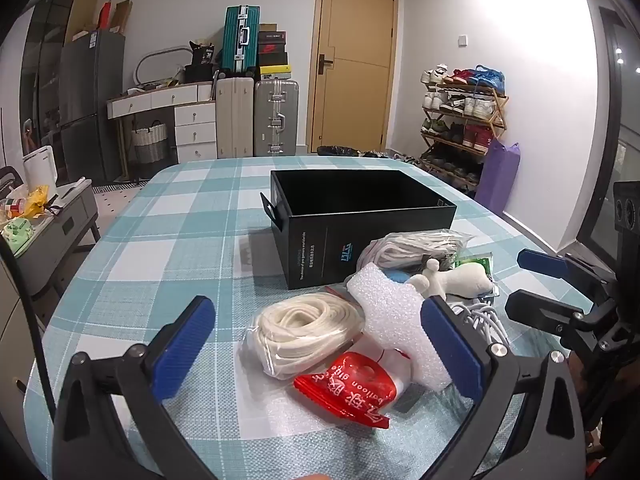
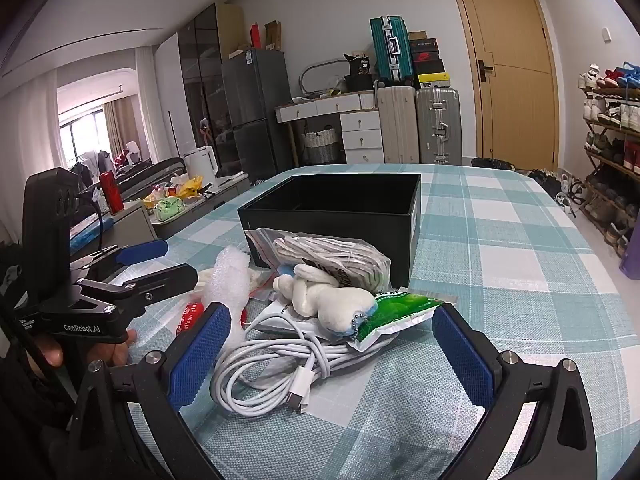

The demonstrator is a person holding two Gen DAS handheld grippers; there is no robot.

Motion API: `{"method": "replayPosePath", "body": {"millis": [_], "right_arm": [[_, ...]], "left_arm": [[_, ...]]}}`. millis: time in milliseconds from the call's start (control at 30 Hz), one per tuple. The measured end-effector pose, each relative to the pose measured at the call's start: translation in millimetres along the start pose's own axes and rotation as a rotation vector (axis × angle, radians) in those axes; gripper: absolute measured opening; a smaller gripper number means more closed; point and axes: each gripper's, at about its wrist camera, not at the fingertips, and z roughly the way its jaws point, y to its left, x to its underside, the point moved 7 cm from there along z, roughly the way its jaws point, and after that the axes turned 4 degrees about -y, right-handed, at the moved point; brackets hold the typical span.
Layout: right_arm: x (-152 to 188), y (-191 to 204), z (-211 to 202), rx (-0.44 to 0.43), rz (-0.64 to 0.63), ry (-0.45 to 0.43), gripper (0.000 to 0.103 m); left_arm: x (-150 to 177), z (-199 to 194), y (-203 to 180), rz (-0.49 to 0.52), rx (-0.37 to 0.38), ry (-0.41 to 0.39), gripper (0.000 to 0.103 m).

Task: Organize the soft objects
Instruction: 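Move both tools toward the pile of items beside the black box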

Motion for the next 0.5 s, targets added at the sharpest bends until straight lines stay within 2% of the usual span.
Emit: {"method": "replayPosePath", "body": {"millis": [500], "right_arm": [[0.0, -0.2, -0.5, 0.001, 0.003, -0.001, 0.103]], "left_arm": [[0.4, 0.0, -0.1, -0.005, 0.002, 0.006, 0.103]]}}
